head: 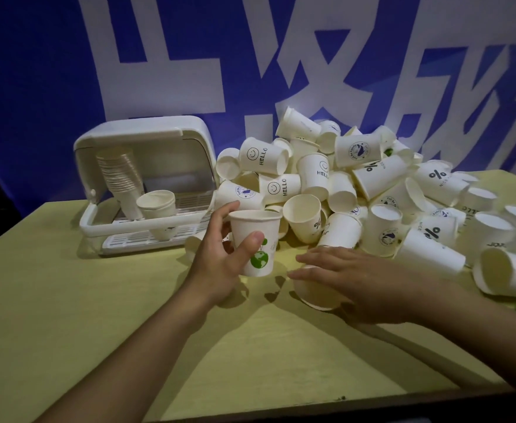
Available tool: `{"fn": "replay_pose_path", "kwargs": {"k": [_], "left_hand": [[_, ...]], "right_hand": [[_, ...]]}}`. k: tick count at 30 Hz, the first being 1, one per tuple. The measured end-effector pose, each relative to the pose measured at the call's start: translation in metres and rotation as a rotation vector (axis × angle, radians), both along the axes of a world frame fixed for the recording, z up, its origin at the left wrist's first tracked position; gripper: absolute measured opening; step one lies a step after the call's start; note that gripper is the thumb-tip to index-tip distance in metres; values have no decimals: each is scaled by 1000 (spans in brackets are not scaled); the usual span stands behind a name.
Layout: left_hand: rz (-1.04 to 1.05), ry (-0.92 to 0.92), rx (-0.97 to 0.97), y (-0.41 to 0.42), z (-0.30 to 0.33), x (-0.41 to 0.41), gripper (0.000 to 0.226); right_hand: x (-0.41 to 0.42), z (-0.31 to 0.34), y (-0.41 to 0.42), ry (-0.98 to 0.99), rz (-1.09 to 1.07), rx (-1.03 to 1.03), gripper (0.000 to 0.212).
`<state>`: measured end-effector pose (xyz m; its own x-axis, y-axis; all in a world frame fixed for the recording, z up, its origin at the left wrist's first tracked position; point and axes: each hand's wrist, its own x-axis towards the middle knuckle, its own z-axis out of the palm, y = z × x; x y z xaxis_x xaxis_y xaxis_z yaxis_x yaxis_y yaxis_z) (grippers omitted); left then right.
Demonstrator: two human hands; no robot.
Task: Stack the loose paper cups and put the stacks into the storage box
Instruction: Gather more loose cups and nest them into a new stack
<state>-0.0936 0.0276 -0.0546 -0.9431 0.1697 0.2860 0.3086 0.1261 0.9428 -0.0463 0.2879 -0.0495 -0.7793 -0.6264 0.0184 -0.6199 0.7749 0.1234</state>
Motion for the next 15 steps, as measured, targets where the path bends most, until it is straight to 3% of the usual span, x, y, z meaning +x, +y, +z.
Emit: {"fn": "replay_pose_path", "kwargs": {"k": [4,9,15], "left_hand": [[-38,10,-50,6,0,7,81],[-75,68,-212,23,-4,19,77],[-188,130,-414,61,-5,35,96]], "right_hand": [[1,-4,16,201,-45,-161,86],[20,-1,41,207,-317,-720,90],[45,20,53,230,-523,-1304,80]]}}
